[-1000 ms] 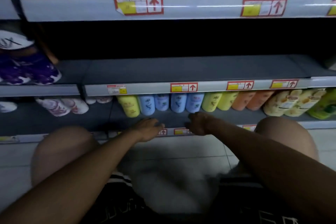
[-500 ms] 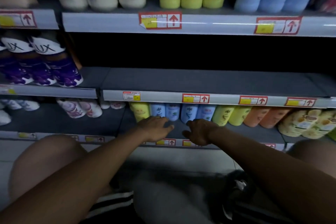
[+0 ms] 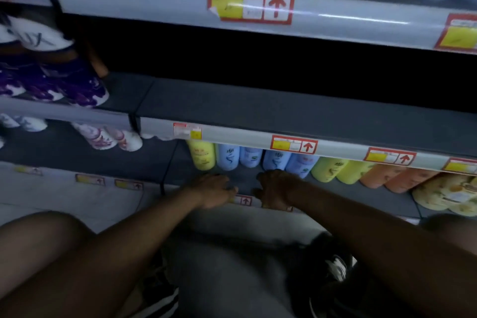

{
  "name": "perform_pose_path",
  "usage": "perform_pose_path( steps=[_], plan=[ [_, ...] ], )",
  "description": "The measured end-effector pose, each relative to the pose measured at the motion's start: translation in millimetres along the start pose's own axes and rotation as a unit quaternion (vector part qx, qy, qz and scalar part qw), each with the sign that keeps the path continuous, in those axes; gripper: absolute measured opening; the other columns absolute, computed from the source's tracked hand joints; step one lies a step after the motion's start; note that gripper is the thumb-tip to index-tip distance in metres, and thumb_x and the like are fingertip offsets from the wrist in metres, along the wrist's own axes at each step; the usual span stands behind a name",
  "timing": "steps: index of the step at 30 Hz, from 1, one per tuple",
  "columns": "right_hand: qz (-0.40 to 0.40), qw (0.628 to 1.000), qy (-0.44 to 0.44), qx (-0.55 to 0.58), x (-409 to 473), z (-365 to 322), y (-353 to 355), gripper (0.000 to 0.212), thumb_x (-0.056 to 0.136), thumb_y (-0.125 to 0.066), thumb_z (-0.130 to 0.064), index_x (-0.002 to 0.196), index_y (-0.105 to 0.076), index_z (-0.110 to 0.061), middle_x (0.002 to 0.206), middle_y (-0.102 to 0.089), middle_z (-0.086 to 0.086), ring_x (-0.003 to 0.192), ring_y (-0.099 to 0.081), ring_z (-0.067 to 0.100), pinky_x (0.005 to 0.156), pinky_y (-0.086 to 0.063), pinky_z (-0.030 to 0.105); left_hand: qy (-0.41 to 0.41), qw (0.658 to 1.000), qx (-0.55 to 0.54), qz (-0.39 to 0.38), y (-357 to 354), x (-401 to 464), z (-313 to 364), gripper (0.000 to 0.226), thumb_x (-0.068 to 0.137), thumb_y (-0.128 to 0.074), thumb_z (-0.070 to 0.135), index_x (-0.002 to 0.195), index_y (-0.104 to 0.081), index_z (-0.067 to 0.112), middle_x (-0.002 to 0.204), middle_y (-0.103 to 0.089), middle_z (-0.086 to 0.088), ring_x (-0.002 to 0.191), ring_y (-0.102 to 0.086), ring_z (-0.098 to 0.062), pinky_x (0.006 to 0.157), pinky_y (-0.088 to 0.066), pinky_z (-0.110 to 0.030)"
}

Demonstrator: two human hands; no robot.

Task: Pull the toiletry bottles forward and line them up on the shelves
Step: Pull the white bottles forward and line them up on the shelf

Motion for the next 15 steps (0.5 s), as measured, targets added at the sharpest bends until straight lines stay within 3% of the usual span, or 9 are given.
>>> perform_pose_path(
  steps=[2,6,11,15],
  plan=[
    [0.015,1.000,-0.004,0.014,-5,-5,1,0.072,0.099,-0.034,-0.064,0.154,-0.039,-0.018,0.158,-0.041,0.013,0.143,-0.042,0.033,0.116,-0.037,0.047,0.004,0.998,-0.036,0.042,-1,-11,0,0.049,0.102,-0.047,0.057,0.132,-0.061,0.021,0.146,-0.057,-0.007,0.134,-0.052,-0.028,0.106,-0.043,-0.036],
    [0.016,1.000,0.014,0.023,-35,-19,4,0.073,0.100,-0.035,-0.064,0.158,-0.032,-0.018,0.162,-0.035,0.011,0.146,-0.038,0.031,0.118,-0.035,0.046,-0.003,0.996,-0.032,0.080,14,-48,4,0.050,0.102,-0.048,0.055,0.138,-0.056,0.022,0.147,-0.055,-0.006,0.133,-0.052,-0.028,0.094,-0.041,-0.032],
    [0.061,0.997,0.029,0.042,-63,-35,31,0.072,0.102,-0.035,-0.062,0.160,-0.027,-0.020,0.162,-0.035,0.012,0.146,-0.037,0.033,0.115,-0.037,0.047,-0.009,0.991,-0.009,0.136,59,-80,9,0.048,0.092,-0.041,0.068,0.115,-0.057,0.030,0.130,-0.063,-0.005,0.113,-0.061,-0.028,0.091,-0.052,-0.042],
    [0.115,0.989,0.065,0.063,-73,-58,63,0.066,0.102,-0.041,-0.059,0.158,-0.032,-0.024,0.160,-0.040,0.007,0.144,-0.042,0.032,0.112,-0.041,0.047,-0.025,0.982,-0.006,0.187,100,-104,5,0.048,0.097,-0.046,0.062,0.130,-0.058,0.029,0.133,-0.064,-0.002,0.116,-0.062,-0.028,0.095,-0.051,-0.042]
  ],
)
Point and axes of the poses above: each hand's wrist, its own x-axis towards the middle knuckle, its own y-axis out of the back of the hand, z = x × y, the point moved 6 cm from there along x, towards the middle knuckle
